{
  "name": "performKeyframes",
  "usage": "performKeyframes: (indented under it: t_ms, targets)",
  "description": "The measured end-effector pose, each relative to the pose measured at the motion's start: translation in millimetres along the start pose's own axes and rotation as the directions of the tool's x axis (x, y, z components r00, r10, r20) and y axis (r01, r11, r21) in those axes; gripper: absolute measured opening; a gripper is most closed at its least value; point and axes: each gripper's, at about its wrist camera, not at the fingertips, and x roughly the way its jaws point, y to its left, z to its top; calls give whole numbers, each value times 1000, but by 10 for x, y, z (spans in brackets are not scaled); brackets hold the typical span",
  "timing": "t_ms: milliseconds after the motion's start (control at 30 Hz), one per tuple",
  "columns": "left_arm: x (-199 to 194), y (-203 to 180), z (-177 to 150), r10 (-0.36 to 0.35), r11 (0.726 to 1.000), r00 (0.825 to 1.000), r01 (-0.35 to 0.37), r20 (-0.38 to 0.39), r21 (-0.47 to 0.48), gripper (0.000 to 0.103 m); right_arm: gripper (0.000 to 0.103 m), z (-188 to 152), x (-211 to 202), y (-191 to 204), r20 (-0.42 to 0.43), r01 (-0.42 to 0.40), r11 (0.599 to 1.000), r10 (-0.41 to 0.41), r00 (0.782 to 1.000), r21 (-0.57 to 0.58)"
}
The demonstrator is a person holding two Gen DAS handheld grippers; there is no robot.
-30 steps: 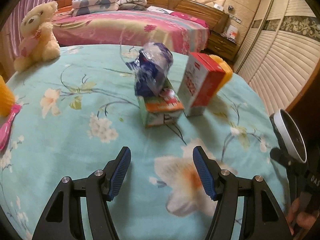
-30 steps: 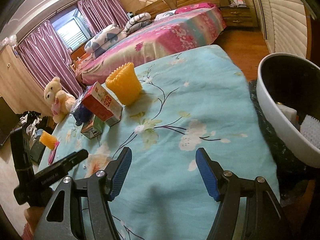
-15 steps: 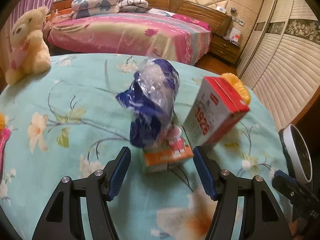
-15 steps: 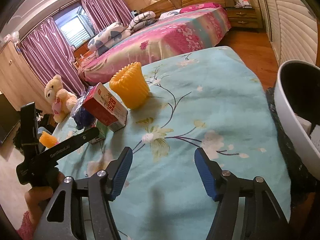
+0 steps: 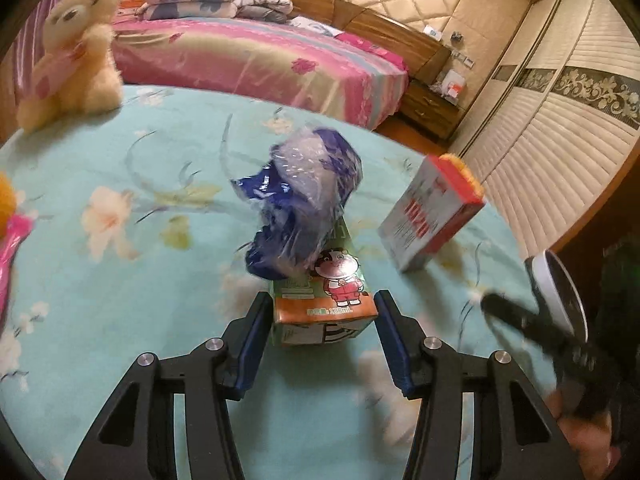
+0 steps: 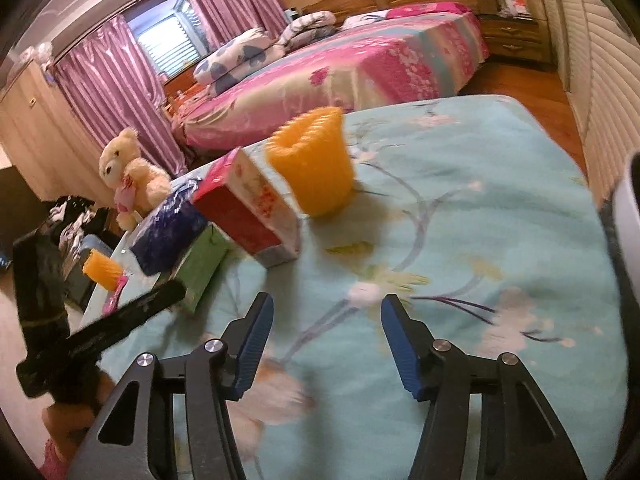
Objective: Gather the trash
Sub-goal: 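Grasp the green milk carton with the left tool while the right tool grasps the red box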
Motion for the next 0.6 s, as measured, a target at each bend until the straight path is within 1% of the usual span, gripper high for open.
performKeyframes:
  t_ms: [133,233,400,433,467,533,567,600]
  targets:
    - [-100,132,-133,10,1000,1000,-10,-20,24,51,57,54,128,176,-3,-18,999,18,1000,-37]
    - [-137,145,-161,22,999,1000,-21,-14,32,52,58,112,263,301,-1,-21,998,21,1000,-64]
    - [-133,205,-131,47,999,999,-47,-13,3,58,58,202,463,428,-5,-7,995,6,1000,-99]
    - [-165,151,-176,54,999,998,-54,-10,0,60,58,222,499,447,-4,-5,995,5,1000,-102]
    - [-151,133,-165,68,998,998,-68,-8,-4,64,58,237,535,462,-2,-1,994,0,1000,-105]
    - [-105,103,-140,88,996,996,-88,1,-7,65,57,268,601,473,-2,14,994,-14,1000,-105]
    - [-86,82,-126,97,995,995,-97,12,-5,62,54,284,627,467,-1,17,995,-17,1000,-100]
    - [-71,68,-117,95,996,995,-95,15,-1,52,37,296,640,460,3,20,995,-20,1000,-94]
